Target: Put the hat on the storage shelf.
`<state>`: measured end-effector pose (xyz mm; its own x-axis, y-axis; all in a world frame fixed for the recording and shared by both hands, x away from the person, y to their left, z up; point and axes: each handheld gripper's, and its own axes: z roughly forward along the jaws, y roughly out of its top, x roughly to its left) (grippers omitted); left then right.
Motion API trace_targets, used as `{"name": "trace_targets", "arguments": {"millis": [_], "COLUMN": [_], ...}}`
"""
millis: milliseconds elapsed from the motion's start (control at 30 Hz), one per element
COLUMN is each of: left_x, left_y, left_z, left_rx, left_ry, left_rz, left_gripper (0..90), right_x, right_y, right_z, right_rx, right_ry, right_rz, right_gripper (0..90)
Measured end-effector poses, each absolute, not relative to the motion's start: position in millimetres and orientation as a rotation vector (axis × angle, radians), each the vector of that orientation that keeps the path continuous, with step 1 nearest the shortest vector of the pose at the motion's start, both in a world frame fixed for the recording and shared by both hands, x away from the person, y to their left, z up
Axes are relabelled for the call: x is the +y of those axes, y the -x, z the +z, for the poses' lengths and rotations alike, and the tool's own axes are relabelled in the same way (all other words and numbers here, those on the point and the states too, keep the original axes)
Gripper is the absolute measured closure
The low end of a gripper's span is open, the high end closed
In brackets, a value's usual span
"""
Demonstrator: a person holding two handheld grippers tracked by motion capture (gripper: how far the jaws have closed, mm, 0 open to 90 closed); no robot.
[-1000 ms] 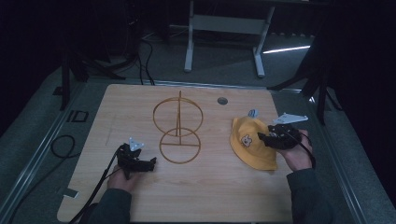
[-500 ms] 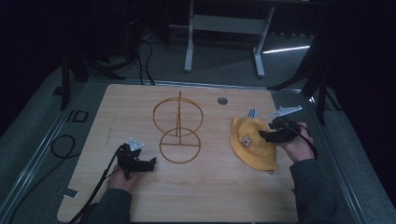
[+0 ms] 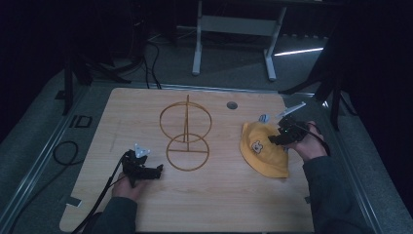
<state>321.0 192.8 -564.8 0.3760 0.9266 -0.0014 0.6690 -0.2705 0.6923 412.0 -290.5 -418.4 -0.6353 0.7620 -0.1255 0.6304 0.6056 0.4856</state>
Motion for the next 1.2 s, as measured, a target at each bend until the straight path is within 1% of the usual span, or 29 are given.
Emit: {"name": "trace_targets", "arguments": {"millis": [300,600,733,767,833,867,900,933,1033,1200], "left_x": [193,193,193,193,193,193,193,193,193,193], "left_y": [-321,-321,-321,-321,-321,-321,-321,-321,-321,-321], "left_z": [-565,-565,-565,-565,-565,-565,-565,-565,-565,-565], "left_rx": [1.369,1.369,1.369,1.369,1.369,1.369,1.369,1.370,1.369,1.369], "left_ry": [-2.032,-2.031,-2.032,-2.032,-2.031,-2.032,-2.031,-2.031,-2.031,-2.031], "left_rz": [0.549,0.549,0.549,0.549,0.549,0.549,0.549,0.549,0.550,0.550], "left_gripper": [2.0,2.0,2.0,2.0,1.9,2.0,2.0,2.0,2.0,2.0], "right_x": [-277,-272,-272,-272,-272,-272,-272,-272,-271,-267], "right_y": [-431,-448,-454,-455,-457,-457,-458,-458,-457,-454], "right_z": [-413,-418,-422,-423,-425,-425,-425,-424,-423,-421], "right_rx": [2.589,2.677,2.718,2.726,2.744,2.746,2.738,2.733,2.741,2.753], "right_ry": [-1.147,-1.213,-1.251,-1.258,-1.259,-1.255,-1.247,-1.246,-1.219,-1.183], "right_rz": [0.458,0.376,0.358,0.355,0.345,0.341,0.335,0.331,0.317,0.303], "right_gripper": [46.0,50.1,50.0,52.2,60.5,68.1,73.3,76.4,79.1,79.7]}}
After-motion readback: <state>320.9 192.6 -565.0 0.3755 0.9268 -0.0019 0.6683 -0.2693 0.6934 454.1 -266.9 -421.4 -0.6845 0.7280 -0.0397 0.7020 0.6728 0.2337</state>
